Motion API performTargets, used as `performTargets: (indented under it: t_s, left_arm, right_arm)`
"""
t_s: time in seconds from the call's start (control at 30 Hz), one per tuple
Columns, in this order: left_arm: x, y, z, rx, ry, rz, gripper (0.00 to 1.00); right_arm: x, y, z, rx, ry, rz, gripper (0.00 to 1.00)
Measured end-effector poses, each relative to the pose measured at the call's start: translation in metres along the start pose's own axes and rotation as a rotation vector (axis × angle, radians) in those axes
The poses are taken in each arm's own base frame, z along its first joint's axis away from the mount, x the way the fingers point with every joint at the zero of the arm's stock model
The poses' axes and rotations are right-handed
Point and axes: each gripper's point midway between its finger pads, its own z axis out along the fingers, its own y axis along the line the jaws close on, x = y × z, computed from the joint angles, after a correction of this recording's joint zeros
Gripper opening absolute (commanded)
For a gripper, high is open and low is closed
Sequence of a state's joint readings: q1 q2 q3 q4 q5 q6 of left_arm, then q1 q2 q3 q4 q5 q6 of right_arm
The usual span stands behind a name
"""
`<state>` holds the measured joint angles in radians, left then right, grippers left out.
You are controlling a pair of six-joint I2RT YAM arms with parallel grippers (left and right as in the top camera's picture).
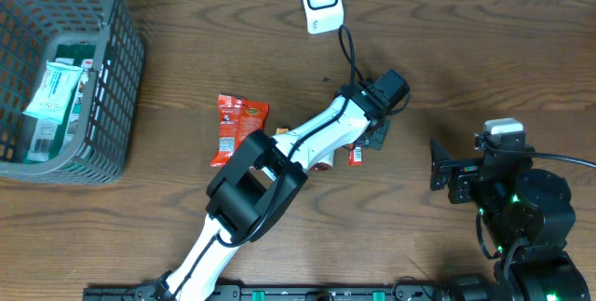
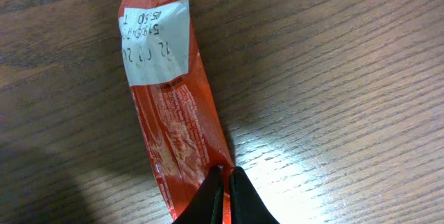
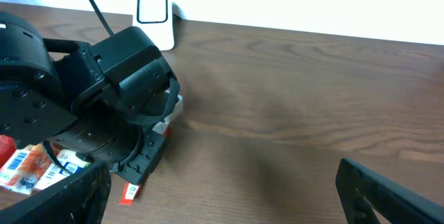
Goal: Scan the item barcode
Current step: 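Lower the stick packet onto the table right of the jar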
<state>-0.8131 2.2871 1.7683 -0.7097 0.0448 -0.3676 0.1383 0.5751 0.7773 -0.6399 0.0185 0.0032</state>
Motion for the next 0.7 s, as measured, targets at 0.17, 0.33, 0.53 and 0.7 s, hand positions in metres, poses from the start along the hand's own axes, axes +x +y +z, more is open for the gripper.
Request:
performTargets:
  t_s: [0.17, 0.33, 0.53, 0.7]
  left_arm:
    - [0.001, 0.001, 0.0, -0.006, 0.004, 0.003, 0.07]
    - [0.001, 0.006, -0.001, -0.028, 0.002, 0.005, 0.07]
    - [0.001, 0.014, -0.003, -0.066, -0.005, 0.005, 0.08]
    - [-0.001, 0.015, -0.008, -0.063, -0.012, 0.002, 0.28]
  right_arm:
    - [0.0, 0.0, 0.0, 0.0, 0.0, 0.0, 0.99]
    - [0.0, 0.0, 0.0, 0.0, 0.0, 0.0, 0.99]
    - [0.0, 0.0, 0.0, 0.0, 0.0, 0.0, 0.99]
    - [0.0, 0.0, 0.0, 0.0, 0.0, 0.0, 0.99]
